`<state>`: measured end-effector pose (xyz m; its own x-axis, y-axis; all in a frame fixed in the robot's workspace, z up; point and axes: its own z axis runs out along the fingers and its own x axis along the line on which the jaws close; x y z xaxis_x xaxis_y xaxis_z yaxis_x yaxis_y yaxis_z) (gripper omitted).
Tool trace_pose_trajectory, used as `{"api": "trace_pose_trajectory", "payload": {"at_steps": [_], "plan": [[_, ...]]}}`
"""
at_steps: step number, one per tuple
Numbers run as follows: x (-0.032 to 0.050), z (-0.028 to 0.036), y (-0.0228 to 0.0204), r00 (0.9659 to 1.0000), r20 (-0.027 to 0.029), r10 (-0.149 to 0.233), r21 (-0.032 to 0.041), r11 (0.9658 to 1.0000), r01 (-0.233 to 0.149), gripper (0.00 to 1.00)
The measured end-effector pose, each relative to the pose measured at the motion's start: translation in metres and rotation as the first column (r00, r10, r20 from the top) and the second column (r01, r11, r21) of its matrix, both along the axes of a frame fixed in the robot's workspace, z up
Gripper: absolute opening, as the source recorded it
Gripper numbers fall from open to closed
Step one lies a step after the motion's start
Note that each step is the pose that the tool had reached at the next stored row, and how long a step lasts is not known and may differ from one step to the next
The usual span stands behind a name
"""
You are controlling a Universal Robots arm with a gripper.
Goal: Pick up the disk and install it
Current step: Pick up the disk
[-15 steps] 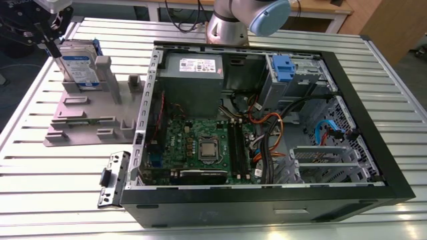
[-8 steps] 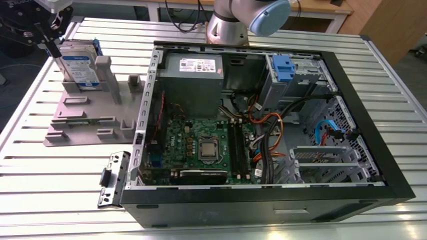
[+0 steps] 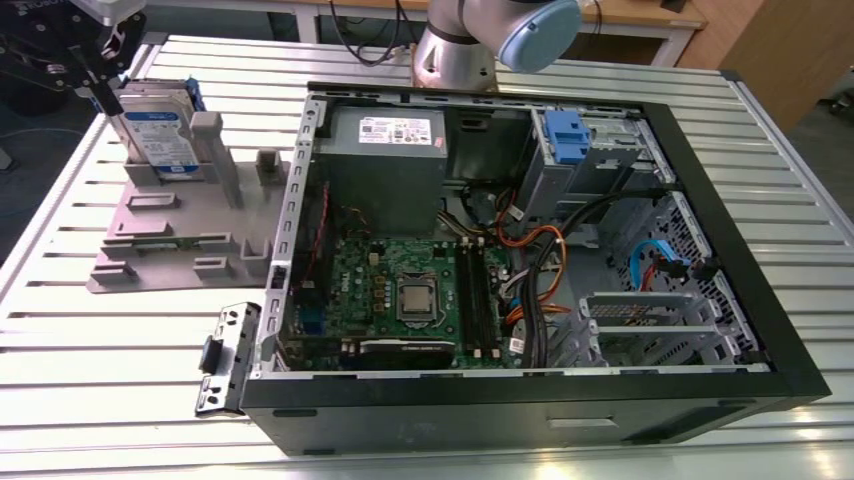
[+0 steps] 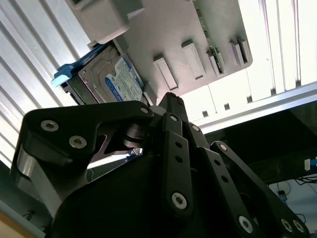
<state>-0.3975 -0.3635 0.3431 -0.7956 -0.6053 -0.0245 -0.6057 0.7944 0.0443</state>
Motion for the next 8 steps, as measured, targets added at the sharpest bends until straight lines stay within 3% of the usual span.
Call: {"api": "trace_pose_trajectory", "payload": {"at_steps": [8], "plan": [[0.0000, 0.0000, 0.0000, 0.9999, 0.0000, 0.013, 0.0001, 0.9999, -0.013, 0.10]]}}
